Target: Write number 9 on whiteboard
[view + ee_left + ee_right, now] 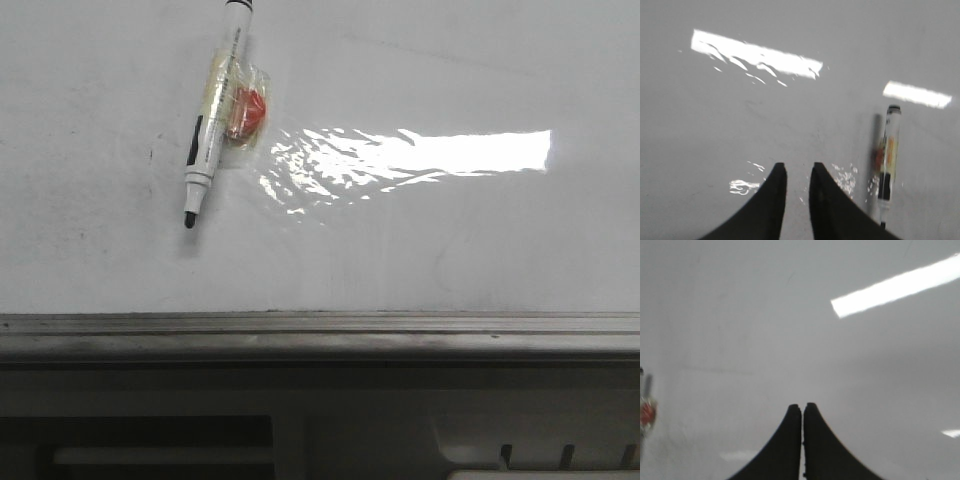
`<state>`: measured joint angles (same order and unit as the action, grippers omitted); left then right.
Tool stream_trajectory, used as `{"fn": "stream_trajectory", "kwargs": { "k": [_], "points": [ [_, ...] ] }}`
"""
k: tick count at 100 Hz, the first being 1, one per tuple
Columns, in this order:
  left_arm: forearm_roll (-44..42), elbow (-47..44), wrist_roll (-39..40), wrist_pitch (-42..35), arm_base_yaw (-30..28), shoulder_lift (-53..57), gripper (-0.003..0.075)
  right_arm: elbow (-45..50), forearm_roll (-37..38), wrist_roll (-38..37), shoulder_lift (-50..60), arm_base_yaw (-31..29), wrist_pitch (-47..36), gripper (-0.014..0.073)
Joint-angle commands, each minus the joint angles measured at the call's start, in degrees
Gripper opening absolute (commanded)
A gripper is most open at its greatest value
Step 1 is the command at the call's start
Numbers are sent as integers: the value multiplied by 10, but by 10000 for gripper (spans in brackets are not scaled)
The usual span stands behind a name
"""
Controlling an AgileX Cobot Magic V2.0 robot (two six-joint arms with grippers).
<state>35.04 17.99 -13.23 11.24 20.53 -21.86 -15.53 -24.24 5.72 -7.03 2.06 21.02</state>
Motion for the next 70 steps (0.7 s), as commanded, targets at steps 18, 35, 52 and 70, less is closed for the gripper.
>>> {"fn": "stream_trajectory", "kwargs": {
  "k": [18,35,52,70],
  "points": [
    [-48,156,-7,118,-1,-192,463,-131,113,12,-108,0,112,-39],
    [-37,198,-25,165,20,-268,439,-167,113,12,-140,0,133,305],
    [6,201,-54,122,112,-315,439,-167,113,12,-142,0,136,503],
    [19,201,-54,5,201,-365,431,-167,113,12,-142,0,128,451]
  ]
}}
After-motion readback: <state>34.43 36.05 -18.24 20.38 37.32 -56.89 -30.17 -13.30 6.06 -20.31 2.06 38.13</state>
